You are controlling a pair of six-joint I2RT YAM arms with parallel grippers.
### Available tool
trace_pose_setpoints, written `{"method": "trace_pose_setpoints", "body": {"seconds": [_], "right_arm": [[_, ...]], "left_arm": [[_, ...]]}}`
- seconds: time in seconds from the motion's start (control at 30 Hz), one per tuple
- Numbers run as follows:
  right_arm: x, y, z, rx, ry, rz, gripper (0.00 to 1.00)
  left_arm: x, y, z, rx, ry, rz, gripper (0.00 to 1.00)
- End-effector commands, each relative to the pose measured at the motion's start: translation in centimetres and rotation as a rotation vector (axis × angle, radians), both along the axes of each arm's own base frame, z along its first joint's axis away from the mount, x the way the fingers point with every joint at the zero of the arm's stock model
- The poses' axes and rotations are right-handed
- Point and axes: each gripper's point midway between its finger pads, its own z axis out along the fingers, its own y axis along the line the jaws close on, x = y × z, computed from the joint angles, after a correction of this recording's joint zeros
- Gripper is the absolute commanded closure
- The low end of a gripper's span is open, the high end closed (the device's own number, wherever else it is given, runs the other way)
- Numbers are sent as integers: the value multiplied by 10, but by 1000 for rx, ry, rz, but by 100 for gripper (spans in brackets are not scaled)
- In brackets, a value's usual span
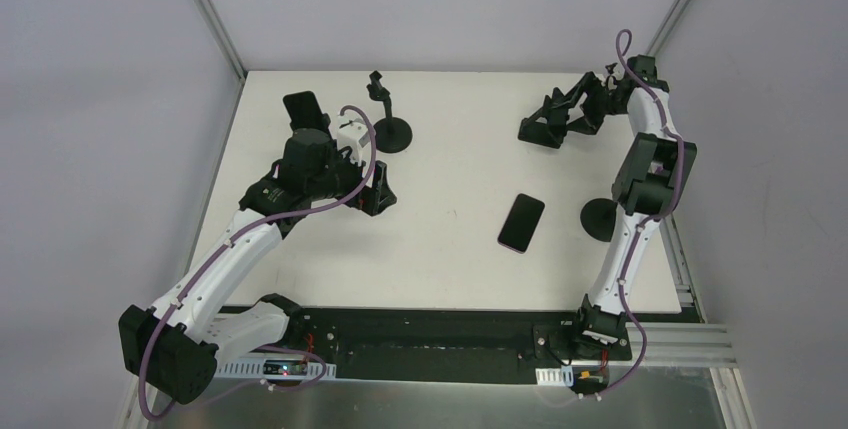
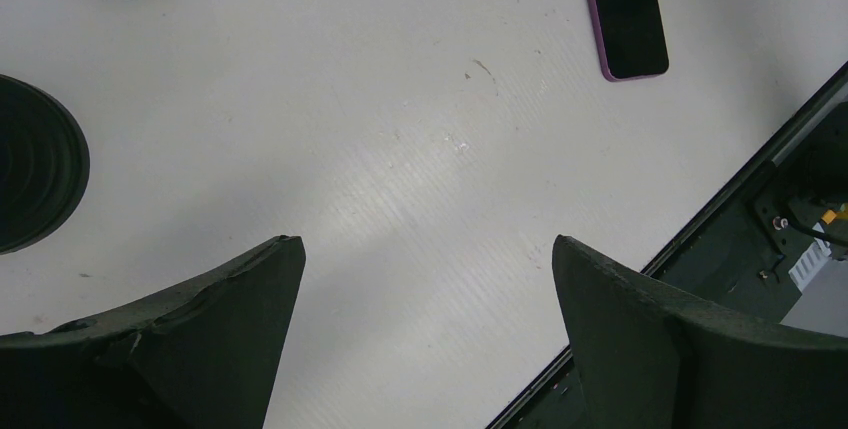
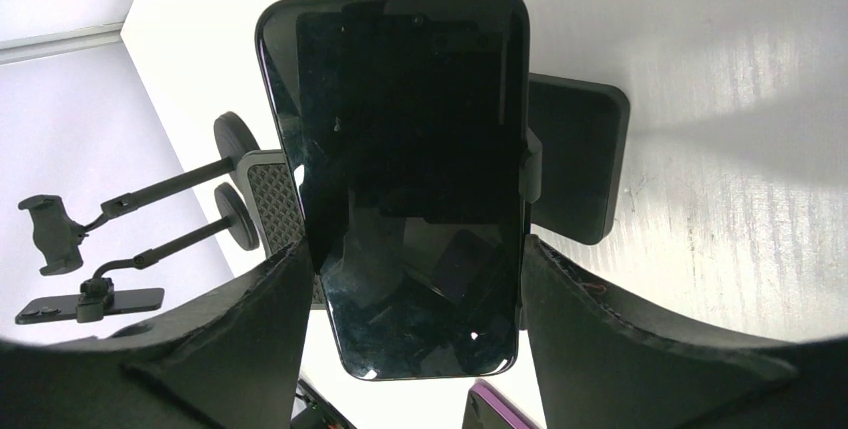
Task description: Remove the phone from the phone stand
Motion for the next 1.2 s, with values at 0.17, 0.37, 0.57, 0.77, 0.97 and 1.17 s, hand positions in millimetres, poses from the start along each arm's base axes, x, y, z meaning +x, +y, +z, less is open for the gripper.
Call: {"method": "trace_pose_setpoints", "body": {"seconds": [0.17,0.37,0.57,0.77,0.97,1.17], "right_arm": [[1,11,62,-20,-209,27,43],[-1,7,67,-26,-236,12,44],[1,4,78,-26,-262,-4,45],[1,5,102,-32,-300,-17,45],[-5,15,131,-60,-347,3,45],[-17,32,151,-93,-377,33,45]], "left_arm": [[1,6,3,4,-27,11,0],[1,5,3,3,-26,10,0],[1,5,2,4,-23,10,0],[2,5,3,3,-25,11,0],[2,5,4,2,-24,11,0],[2,4,5,-2,-24,9,0]]}}
